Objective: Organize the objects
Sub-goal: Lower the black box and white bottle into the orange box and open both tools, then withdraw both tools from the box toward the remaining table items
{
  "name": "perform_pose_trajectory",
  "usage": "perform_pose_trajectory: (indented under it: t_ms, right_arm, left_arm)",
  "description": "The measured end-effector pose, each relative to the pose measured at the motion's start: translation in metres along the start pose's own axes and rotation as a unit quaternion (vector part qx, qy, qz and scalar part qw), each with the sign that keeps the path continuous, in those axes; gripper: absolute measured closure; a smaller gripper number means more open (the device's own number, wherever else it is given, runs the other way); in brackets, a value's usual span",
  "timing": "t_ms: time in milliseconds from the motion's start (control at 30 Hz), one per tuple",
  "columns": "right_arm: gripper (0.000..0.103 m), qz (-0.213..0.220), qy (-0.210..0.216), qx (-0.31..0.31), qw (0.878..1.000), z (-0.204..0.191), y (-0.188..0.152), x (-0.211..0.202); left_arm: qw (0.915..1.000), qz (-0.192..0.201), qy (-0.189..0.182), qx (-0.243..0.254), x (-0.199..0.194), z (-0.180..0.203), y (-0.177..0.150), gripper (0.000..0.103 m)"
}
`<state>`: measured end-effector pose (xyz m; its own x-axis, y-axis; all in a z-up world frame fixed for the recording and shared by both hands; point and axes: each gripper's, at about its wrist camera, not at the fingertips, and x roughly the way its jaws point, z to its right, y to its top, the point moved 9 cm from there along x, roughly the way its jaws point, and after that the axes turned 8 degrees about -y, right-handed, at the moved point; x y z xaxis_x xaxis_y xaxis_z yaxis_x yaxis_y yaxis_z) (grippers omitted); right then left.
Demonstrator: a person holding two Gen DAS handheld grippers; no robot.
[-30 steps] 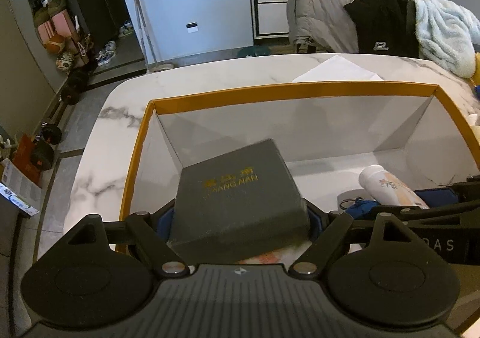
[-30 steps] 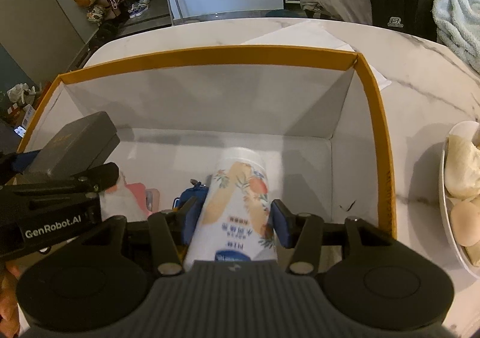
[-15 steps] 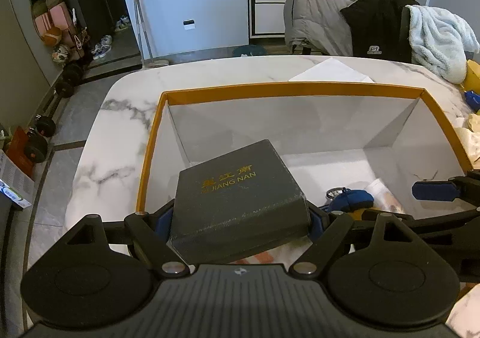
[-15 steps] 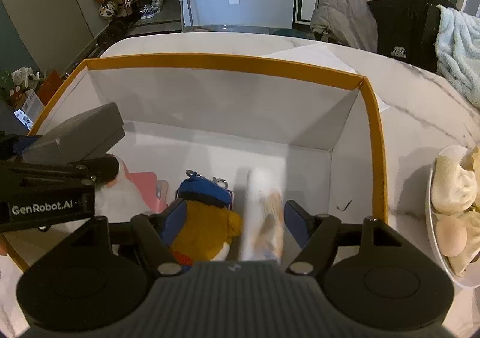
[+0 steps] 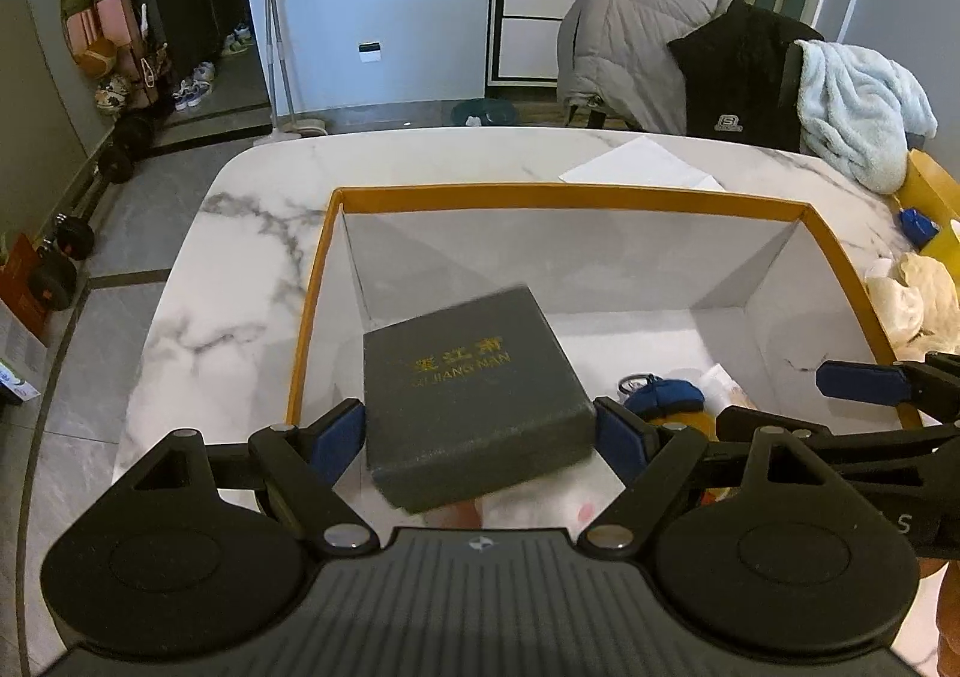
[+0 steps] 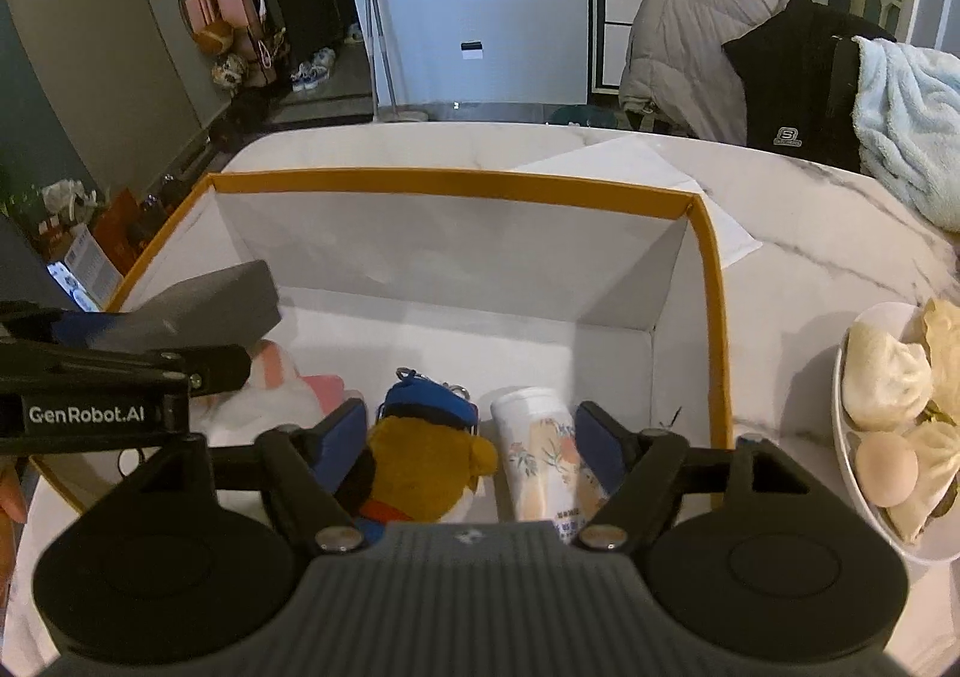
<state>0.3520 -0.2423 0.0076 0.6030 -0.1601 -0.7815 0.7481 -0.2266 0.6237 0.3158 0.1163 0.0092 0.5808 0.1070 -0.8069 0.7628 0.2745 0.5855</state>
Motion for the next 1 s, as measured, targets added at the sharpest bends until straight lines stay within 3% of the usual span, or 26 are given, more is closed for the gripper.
perform_pose_trajectory:
  t_ms: [367,600,1000]
  right_arm:
    - [0.023,0.016,0.019,0.010,1.000,0.002,-0.021,-0.027]
    - [0.021,0.047,0.027,-0.011,0.998,-0.002,-0.042,-0.058]
    - [0.010,0.115,-0.014,-0.038,0.993,0.000,-0.086,-0.100]
  left_arm:
    - [0.9994,0.026,0.004,0.021,-0.035,0.010,-0.017,0.007]
    - [0.9983,0.043,0.006,0.038,-0.055,0.014,-0.051,0.007]
    - [0.9950,0.092,0.023,0.031,-0.076,0.012,-0.103,0.005]
